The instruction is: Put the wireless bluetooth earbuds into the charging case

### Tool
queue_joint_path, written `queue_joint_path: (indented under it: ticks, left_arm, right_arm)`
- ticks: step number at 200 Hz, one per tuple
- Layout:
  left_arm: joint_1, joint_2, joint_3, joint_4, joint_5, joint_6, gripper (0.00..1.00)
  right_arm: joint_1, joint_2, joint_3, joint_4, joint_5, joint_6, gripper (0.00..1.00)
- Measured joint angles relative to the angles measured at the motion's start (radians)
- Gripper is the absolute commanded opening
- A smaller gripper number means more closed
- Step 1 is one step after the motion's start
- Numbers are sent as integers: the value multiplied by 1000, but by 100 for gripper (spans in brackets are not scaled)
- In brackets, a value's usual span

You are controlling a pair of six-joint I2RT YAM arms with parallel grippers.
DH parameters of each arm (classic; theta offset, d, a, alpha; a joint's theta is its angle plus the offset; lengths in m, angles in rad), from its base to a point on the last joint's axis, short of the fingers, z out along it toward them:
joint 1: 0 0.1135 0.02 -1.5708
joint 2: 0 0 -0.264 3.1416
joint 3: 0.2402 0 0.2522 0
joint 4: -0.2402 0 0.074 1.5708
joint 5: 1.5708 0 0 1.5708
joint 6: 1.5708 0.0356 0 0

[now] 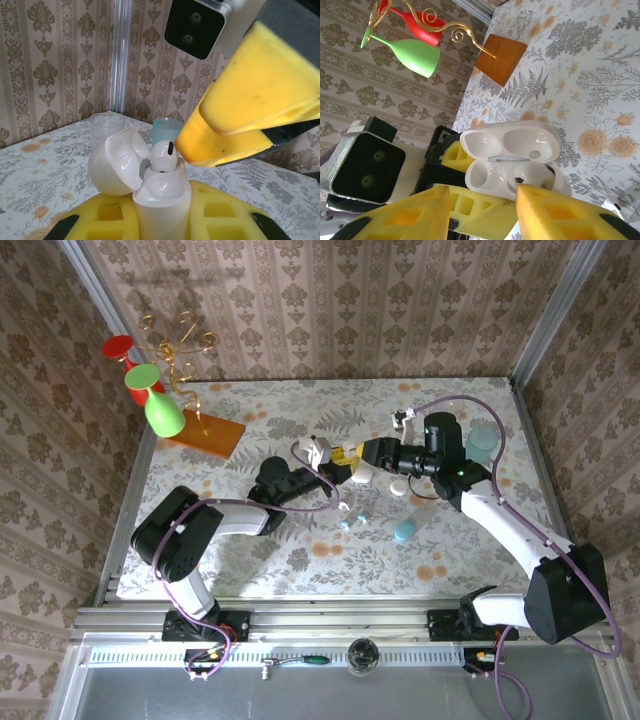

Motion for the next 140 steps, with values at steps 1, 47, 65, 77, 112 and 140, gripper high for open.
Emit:
queue_joint_path:
  ticks: [1,47,65,77,112,140]
  left_arm:
    - [0,0,0,0,0,0,0]
    - [17,0,-22,12,2,-4,0]
    - [40,0,-41,15,1,-10,0]
    - [58,0,-56,16,2,-12,0]
    - [124,-39,-121,14,5,-15,0]
    - [180,-143,-202,15,-10,-14,0]
  right_arm:
    - [0,0,0,0,0,0,45]
    - [14,-7,1,-23,8,-12,51]
    - [14,-38,1,-43,19,-27,53]
    - [14,-64,1,-45,30,-39,53]
    - [14,-100,1,-73,80,-57,53]
    - [20,-42,10,-145,131,-77,51]
